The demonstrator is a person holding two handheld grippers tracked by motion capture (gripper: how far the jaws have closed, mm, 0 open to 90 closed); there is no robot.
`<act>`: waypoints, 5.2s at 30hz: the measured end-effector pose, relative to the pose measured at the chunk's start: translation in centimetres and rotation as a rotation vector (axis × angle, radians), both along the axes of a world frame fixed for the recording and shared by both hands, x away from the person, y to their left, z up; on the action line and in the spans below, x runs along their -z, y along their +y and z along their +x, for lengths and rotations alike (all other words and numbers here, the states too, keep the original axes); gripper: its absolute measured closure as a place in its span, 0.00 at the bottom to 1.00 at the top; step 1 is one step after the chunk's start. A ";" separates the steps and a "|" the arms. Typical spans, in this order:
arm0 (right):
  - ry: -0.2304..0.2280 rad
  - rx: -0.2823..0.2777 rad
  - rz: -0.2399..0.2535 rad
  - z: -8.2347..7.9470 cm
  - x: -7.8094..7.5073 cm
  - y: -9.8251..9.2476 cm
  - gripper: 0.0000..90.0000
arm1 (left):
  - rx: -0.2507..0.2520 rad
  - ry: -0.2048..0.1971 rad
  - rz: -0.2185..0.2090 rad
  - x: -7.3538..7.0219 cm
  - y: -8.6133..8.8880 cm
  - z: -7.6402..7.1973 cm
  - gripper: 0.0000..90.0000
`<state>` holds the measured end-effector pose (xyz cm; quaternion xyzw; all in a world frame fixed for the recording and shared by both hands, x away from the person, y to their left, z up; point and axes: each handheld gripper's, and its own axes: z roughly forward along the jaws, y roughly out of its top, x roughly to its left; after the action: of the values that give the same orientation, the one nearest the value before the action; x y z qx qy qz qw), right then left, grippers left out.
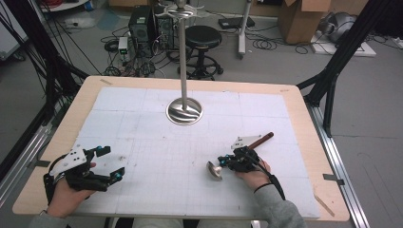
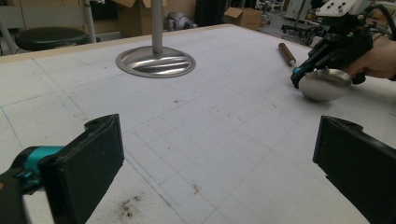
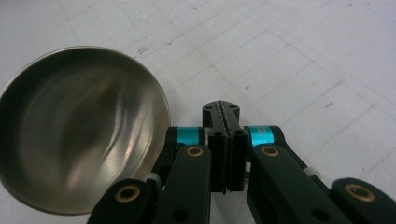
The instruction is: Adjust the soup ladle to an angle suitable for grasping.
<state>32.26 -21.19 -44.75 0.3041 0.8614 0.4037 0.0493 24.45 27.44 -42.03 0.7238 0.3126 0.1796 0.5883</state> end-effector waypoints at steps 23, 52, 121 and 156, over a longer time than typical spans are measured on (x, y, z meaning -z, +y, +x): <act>0.045 -0.035 0.028 -4.2 0.1 -3.6 1.00 | 0.007 0.001 0.001 0.0 -0.2 0.1 0.03; -0.014 0.179 0.059 -4.2 -0.4 -11.4 1.00 | 0.009 -0.019 -0.008 -0.2 -0.2 0.1 0.03; -0.100 0.049 -0.035 0.9 0.1 -3.7 1.00 | -0.010 0.012 0.034 0.2 -0.1 -0.1 0.03; -0.076 -0.161 -0.055 1.7 -0.3 1.5 1.00 | -0.025 0.017 0.040 0.4 0.5 -0.7 0.03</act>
<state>33.91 -19.65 -44.41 0.2171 0.8914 0.3936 0.0578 23.79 27.94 -42.38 0.7330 0.3231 0.1867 0.5688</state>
